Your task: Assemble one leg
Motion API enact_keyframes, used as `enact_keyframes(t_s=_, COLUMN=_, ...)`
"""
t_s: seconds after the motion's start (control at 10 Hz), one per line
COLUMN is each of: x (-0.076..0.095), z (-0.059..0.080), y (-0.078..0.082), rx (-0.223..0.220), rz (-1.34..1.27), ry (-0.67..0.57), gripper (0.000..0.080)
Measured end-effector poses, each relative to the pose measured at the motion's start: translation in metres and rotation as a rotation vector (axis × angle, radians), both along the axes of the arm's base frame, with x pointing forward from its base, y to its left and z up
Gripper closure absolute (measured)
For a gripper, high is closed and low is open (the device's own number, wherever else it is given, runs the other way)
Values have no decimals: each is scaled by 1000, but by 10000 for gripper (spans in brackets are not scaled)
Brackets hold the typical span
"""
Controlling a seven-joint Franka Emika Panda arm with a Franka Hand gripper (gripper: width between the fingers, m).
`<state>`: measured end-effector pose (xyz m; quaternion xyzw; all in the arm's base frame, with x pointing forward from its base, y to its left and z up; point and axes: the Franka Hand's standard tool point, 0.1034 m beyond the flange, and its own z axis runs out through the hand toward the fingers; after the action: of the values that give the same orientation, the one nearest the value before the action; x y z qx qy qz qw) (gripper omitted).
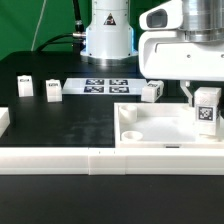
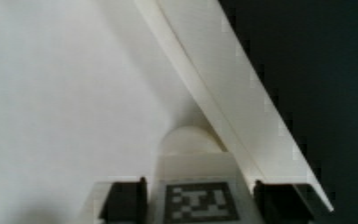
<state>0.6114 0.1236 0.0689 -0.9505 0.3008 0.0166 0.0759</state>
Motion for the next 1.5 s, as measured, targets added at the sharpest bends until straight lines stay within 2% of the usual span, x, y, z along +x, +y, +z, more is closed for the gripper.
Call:
enact_keyframes(t_s=0.5, x=3, z=0, y=6, rx=26, rz=-350, ry=62, gripper=509)
enact_keyframes(t_s=0.7, x=3, z=-1, y=6, rx=27, rz=-344, ry=61, gripper=509)
enact_keyframes(t_s=0.8, x=3, z=-1, y=6, rx=26, rz=-302, ry=54, gripper=330)
enact_keyframes(t_s=0.9, x=4, z=1, y=6, rx=21, rz=-227, ry=44, gripper=330)
enact_keyframes(t_s=1.0, x=5, z=3, y=8, rx=2, rz=-70, ry=19, gripper=192)
enact_keyframes(t_s=1.1, x=5, z=3, y=9, rx=-12, rz=78, ry=-5, gripper=163)
enact_keyframes(t_s=1.5, x=8, z=2, y=-3, rx=-21, rz=516, ry=-76, gripper=151)
